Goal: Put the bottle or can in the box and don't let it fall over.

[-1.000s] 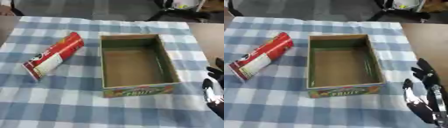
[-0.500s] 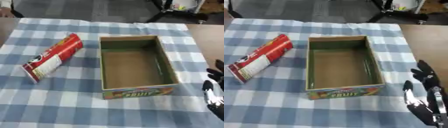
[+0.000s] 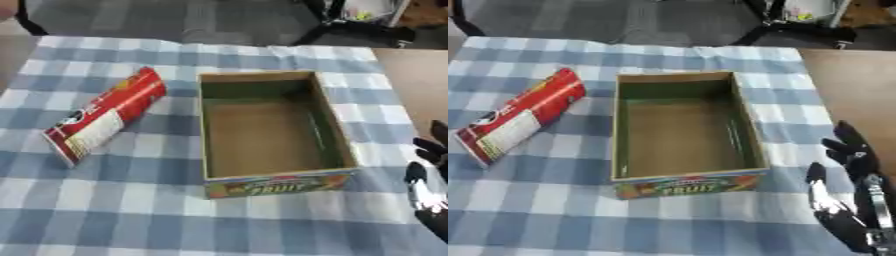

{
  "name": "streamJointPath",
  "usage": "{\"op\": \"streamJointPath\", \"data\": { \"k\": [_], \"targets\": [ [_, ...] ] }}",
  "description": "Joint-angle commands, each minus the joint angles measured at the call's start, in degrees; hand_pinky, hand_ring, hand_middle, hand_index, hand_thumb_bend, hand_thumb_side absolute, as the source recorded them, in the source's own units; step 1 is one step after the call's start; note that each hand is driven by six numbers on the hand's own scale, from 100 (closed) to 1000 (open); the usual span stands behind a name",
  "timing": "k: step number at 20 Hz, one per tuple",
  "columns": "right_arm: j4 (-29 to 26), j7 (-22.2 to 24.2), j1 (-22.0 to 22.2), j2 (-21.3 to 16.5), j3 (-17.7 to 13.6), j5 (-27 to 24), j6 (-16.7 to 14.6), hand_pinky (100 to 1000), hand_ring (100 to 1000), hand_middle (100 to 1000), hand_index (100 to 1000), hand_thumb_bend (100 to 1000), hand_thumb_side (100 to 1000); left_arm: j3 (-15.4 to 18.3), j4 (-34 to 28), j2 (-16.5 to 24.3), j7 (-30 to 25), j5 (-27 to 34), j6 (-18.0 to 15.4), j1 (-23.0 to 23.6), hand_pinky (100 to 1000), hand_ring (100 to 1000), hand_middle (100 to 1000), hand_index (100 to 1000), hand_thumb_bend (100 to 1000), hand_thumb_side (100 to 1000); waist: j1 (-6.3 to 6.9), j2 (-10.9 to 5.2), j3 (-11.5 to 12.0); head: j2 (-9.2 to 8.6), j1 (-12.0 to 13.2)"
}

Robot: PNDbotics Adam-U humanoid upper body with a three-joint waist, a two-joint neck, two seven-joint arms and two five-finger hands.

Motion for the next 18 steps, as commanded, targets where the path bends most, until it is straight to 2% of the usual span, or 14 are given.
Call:
{"op": "streamJointPath", "data": {
  "k": [1,4,11,18],
  "targets": [
    [-1.03,-0.14,-0.03,-0.68,-0.45,-0.22,0.13,867,878,1000,947,100,470,0.22,1.16,2.57,-0.13,-0.89,-0.58,-1.13,613,601,780,703,139,701,-0.19,-1.44,-0.13,0.32,0.66],
    [-1.03,-0.10,-0.05,-0.77,-0.41,-0.26,0.07,866,878,1000,946,100,470,0.03,2.51,2.68,0.68,-3.38,0.98,-2.13,623,588,758,680,100,672,-0.16,-1.41,-0.29,0.63,0.72],
    [-1.03,0.17,-0.15,-0.99,-0.20,-0.51,-0.01,866,876,1000,946,100,470,-1.51,5.64,2.25,-1.26,-10.34,6.20,-5.94,642,603,773,689,100,657,-0.21,-1.57,-0.53,0.33,-0.24],
    [-1.03,0.29,-0.13,-1.17,-0.12,-0.85,-0.23,865,874,1000,944,100,470,-2.77,8.83,1.14,-4.80,-14.78,7.56,-9.13,650,609,776,692,100,663,-0.36,-1.76,-0.90,-0.26,-0.10]
  ]
}}
